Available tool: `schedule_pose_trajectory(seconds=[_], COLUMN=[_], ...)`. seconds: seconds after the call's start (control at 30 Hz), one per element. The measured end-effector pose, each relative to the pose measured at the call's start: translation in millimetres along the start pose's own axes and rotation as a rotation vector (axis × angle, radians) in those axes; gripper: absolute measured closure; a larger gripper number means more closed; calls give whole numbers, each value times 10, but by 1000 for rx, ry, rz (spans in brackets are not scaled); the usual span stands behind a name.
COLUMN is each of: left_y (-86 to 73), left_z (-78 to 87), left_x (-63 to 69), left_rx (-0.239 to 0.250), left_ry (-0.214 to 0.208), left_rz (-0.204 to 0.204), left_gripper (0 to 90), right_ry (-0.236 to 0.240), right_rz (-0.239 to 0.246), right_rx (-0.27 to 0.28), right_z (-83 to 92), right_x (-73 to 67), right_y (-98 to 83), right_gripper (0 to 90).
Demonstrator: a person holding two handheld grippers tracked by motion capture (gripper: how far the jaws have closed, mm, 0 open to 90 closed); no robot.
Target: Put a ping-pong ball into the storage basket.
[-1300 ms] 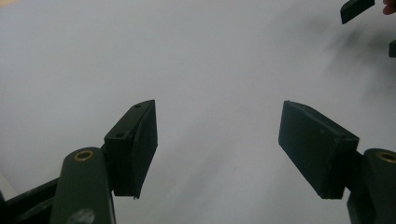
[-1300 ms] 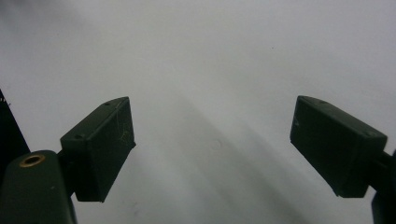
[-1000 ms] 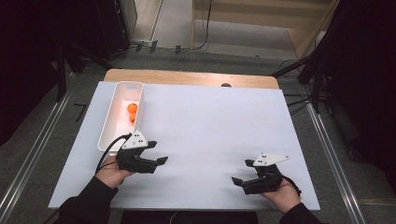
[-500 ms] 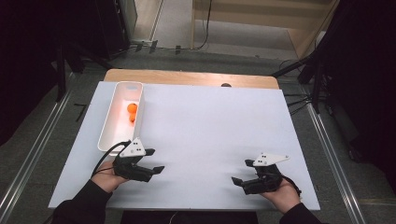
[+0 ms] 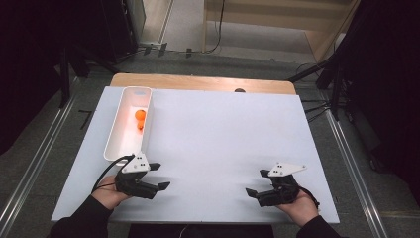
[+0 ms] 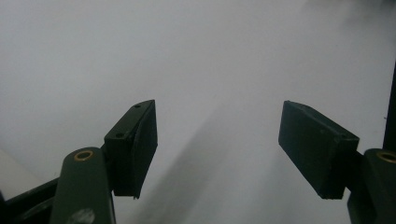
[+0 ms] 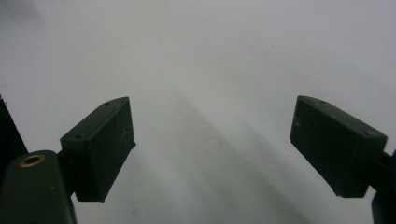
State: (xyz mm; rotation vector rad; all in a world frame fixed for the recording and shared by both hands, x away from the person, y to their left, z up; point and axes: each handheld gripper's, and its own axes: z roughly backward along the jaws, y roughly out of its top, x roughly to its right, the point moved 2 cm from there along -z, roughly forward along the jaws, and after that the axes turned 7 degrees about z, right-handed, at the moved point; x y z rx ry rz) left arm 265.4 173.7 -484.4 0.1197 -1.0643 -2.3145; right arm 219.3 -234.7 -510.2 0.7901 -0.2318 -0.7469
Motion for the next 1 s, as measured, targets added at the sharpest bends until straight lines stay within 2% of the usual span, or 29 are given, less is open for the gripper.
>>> schedule_pose_trajectory(seconds=[1.0], left_y=[-53], left_z=[-12], left_x=[4], left_rx=[-32], left_ry=[18], left_rz=[-9], left_gripper=[288], right_ry=[2], right_rz=[11], right_rx=[-4], right_z=[-8], right_x=[7], right_y=[-5], right_gripper=[123])
